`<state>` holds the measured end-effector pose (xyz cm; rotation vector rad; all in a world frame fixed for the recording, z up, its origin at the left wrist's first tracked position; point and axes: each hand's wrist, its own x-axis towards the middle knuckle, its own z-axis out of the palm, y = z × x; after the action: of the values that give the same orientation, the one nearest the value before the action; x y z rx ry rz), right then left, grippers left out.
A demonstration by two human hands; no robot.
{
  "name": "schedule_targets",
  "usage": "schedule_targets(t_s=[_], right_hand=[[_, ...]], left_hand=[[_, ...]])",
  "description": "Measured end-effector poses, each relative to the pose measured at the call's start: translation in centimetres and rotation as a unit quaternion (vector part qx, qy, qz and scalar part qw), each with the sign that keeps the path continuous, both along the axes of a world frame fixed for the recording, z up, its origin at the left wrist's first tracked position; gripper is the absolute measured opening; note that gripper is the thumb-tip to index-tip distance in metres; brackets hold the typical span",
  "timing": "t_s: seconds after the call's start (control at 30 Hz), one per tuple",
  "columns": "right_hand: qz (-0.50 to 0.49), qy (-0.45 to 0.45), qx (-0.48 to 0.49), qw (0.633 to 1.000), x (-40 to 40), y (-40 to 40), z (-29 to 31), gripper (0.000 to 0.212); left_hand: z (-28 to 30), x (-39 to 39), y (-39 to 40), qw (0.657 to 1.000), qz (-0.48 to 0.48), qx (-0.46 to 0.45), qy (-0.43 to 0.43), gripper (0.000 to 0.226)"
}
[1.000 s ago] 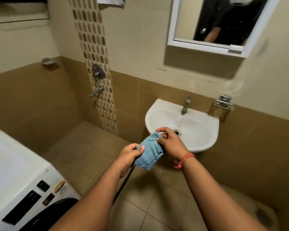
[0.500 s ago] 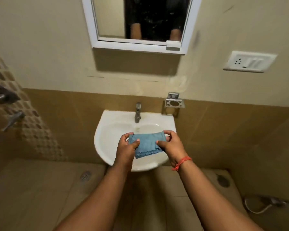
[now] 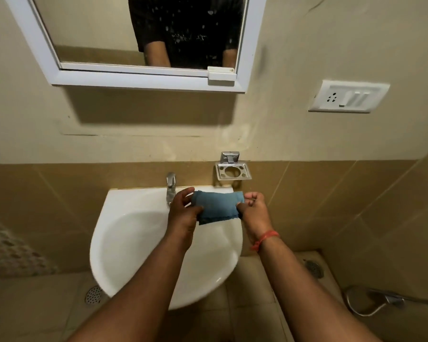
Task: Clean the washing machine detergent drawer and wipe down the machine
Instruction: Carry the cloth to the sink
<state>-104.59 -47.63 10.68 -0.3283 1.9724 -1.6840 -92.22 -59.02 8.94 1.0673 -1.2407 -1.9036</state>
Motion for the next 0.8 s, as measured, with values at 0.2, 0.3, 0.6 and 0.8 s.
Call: schedule_targets(t_s=[0.2, 0.3, 0.6, 0.8], right_hand=[[0.011, 0.078, 0.024, 0.997, -5.9, -2.6, 0.8, 0.018], [0.035, 0.085, 0.020, 0.996, -9.4, -4.3, 1.0, 0.024], [0.122, 0.152, 0.088, 0.977, -15.8, -8.7, -0.9, 0.037], [0.152, 0.234, 0.138, 0.950, -16.4, -8.1, -2.3, 0.033]], left_hand=[[-0.1, -5.4, -2.2, 0.998, -0.020, -0.057, -0.028, 0.043], [0.0, -8.8, -3.4, 0.993, -0.011, -0.105, -0.049, 0.046], [-0.3, -14.8, -6.1, 0.901, -0.001, -0.362, -0.239, 0.046], [-1.0, -14.2, -6.0, 0.861, -0.042, -0.399, -0.313, 0.053]])
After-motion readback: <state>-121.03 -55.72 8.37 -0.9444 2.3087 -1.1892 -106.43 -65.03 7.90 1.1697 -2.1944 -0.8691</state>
